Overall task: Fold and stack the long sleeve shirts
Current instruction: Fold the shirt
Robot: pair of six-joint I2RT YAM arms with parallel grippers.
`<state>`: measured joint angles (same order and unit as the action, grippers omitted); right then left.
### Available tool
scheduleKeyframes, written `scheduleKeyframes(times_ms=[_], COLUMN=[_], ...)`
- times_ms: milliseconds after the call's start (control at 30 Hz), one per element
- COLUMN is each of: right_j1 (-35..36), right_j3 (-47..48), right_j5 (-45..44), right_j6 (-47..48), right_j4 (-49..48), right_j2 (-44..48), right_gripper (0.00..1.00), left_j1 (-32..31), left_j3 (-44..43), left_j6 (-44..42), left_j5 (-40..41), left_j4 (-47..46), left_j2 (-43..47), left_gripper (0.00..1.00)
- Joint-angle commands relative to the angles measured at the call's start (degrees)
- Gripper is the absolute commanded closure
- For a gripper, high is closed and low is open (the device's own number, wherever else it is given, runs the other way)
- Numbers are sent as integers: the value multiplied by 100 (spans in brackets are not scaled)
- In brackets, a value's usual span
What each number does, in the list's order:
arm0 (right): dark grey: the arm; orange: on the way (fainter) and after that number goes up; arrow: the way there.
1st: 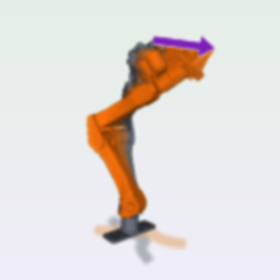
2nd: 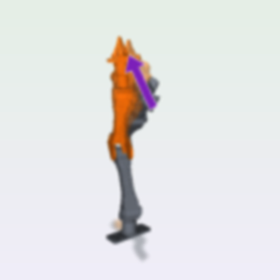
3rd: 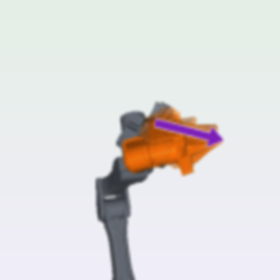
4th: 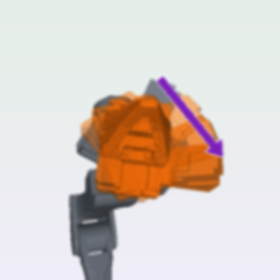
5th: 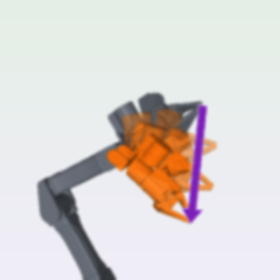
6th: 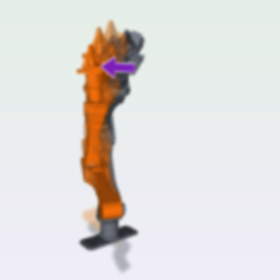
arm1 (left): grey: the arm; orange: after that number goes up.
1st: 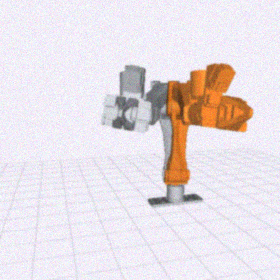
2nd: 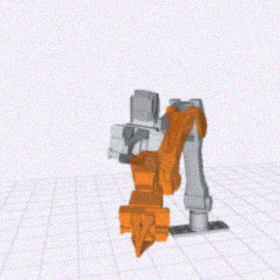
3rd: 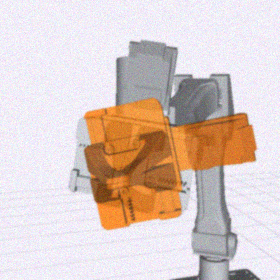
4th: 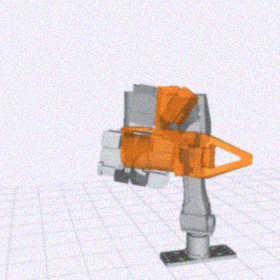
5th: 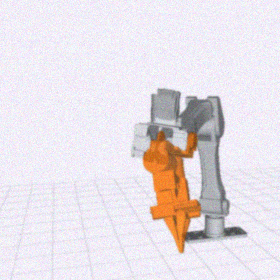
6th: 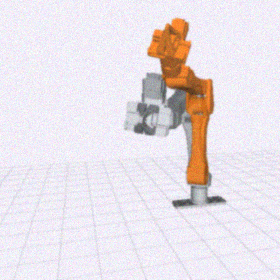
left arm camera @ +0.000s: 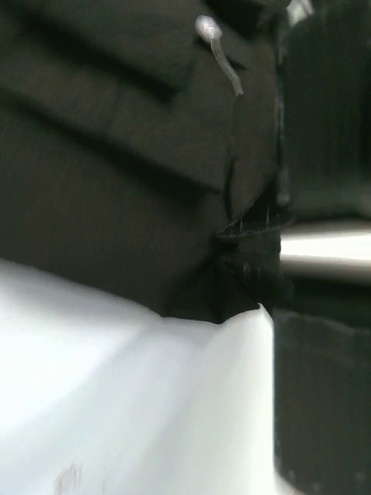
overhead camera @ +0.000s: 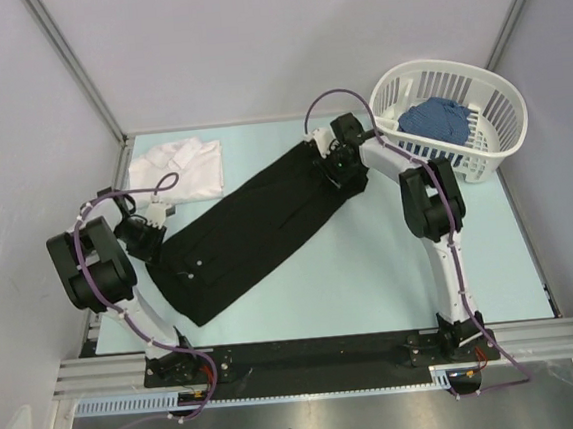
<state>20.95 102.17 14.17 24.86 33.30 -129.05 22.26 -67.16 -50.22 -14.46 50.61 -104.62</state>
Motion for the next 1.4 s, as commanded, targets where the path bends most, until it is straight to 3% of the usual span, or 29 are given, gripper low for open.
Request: scheduleKeyframes(times_ms=[0,67,133,300,367,500,767,967,1067,1100,1200,1267,1367], right_j1=[-222,-486,-696,-724,-584,-531,-680,-706,-715,-698,-636,-592,-531], right_j3=[1014,710,-45,-1706,-2436,-2957,-2651,-1913,-1307,-1000,-577,-76,749], right_j5=[73,592,1340,2342,2144,1485,8,-292,-292,-292,-520,-845,-1223], right_j6=[151,-260,-682,-2586,-3178,-3943,-4016,-3744,-3673,-3612,-3314,-3164,-2821], right_j4=[18,63,-51,-664,-1025,-1851,-2161,-2257,-2328,-2319,-2302,-2249,-2161], right_j2=[-86,370,1196,2305,2508,2464,1683,770,444,216,-162,-383,-848], right_gripper=[55,53,49,48,47,45,45,46,54,65,83,87,85], left_j1=[59,59,68,33,-37,-152,-213,-213,-205,-205,-205,-205,-213], left_j3=[168,1,-209,-412,-491,-842,-817,-553,-544,-536,-492,-465,-377], left_j6=[-164,-234,-147,267,249,240,337,311,302,302,276,232,74], left_j5=[-591,-1171,-1688,-1982,-1754,-1718,-1683,-1507,-1402,-1376,-1367,-1349,-1366], left_j4=[985,1179,1206,548,485,599,564,415,406,406,388,397,406], left_j2=[238,459,767,1137,1041,856,1092,1110,1049,1040,1049,1058,1058], left_gripper=[68,57,53,44,43,44,43,43,43,43,43,44,46])
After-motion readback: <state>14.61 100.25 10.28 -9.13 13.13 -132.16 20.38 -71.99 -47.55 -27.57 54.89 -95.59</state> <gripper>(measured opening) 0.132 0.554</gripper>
